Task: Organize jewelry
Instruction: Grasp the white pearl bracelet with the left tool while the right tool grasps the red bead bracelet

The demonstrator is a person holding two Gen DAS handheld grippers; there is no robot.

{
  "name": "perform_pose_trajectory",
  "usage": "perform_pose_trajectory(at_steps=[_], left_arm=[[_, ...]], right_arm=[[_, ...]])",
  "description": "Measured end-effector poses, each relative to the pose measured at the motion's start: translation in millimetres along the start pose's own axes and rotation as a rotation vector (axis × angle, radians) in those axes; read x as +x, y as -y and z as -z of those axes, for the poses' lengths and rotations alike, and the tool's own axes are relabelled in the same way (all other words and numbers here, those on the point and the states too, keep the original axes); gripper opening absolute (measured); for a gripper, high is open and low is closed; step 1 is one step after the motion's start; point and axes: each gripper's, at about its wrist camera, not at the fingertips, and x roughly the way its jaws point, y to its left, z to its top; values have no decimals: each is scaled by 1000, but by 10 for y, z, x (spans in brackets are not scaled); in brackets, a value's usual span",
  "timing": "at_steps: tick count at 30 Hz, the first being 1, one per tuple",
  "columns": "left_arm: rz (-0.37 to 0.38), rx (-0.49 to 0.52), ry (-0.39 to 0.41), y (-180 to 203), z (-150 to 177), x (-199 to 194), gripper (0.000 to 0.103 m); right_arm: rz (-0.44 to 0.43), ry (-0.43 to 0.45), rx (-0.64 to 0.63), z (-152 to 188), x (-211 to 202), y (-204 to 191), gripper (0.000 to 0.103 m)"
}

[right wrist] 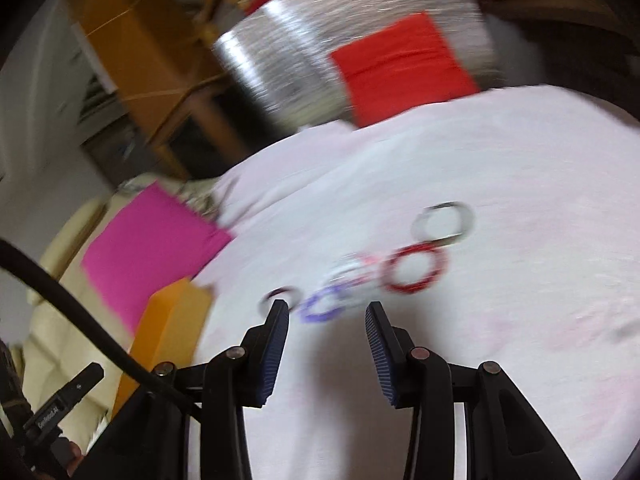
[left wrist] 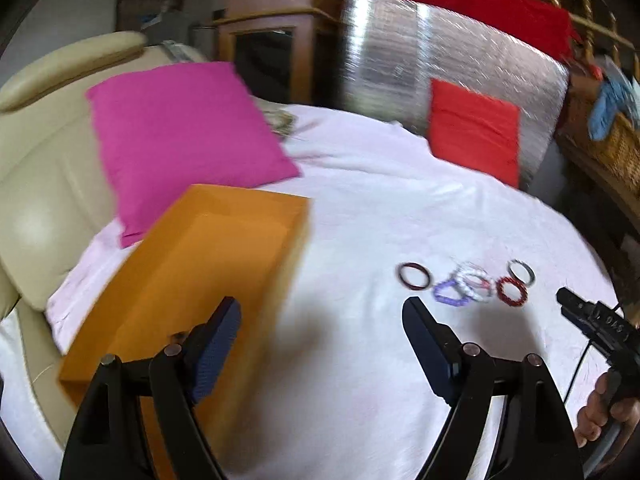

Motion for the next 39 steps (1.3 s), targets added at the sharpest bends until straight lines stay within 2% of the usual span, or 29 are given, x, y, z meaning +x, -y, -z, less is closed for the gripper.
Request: perform_pose_trajectory(at_steps=[4, 9, 13, 15, 19, 25, 28, 29, 33, 39], left_arm=[[55, 48, -53, 463, -52, 416, 83], [129, 80, -68, 852, -114, 855, 83], [220, 124, -106, 1158, -157, 1225, 81], [258, 161, -110, 1295, -156, 1329, 73], [305, 232, -152, 1494, -143, 1561, 68], [326, 254, -241, 1555, -185, 1868, 41], [358, 257, -249, 1571, -185, 1926, 25], [369, 268, -247, 1590, -186, 1921, 15], [383, 311, -241, 1634, -194, 1881, 9], [401, 328, -197, 1583, -246, 1656, 9]], right_arm=[[53, 7, 29, -184, -38, 279, 43], [92, -29, 41, -268, 11, 489, 43], [123, -60, 38, -316, 108, 591, 43], [123, -70, 30, -332, 159, 604, 43], [124, -89, -1, -319, 254, 577, 43], [132, -112, 14, -298, 415, 590, 43], [139, -122, 9, -289, 485, 575, 43], [144, -125, 5, -287, 506, 570, 43], [169, -130, -7, -292, 602, 592, 43], [176, -122, 25, -347, 693, 659, 43]])
